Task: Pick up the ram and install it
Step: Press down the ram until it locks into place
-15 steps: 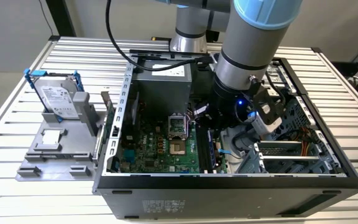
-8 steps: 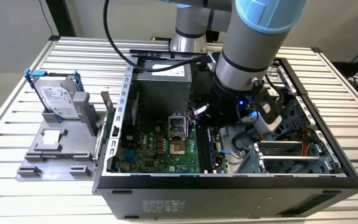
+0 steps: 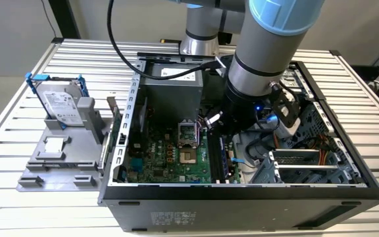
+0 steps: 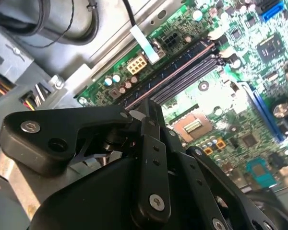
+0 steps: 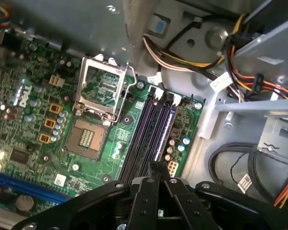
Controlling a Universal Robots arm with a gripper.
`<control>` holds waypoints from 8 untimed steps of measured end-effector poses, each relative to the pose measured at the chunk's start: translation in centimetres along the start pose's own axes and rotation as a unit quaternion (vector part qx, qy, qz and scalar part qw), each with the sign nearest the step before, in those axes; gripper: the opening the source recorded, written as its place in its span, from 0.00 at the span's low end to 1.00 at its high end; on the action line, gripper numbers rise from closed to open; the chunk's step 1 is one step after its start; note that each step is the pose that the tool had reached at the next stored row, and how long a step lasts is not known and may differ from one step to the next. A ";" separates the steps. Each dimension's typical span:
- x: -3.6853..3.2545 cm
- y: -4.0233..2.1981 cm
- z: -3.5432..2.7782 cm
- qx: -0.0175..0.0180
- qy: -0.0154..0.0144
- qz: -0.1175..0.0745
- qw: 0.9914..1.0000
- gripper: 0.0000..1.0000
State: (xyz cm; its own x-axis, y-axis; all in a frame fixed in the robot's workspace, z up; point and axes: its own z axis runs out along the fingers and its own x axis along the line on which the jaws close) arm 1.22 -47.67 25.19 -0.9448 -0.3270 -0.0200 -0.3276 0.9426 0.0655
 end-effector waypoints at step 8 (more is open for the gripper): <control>-0.01 0.00 0.01 0.001 -0.002 -0.067 0.998 0.00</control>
State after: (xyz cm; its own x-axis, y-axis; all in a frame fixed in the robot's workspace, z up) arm 1.23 -47.66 25.17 -0.8926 -0.4497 -0.0319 -0.4509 0.8905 0.0608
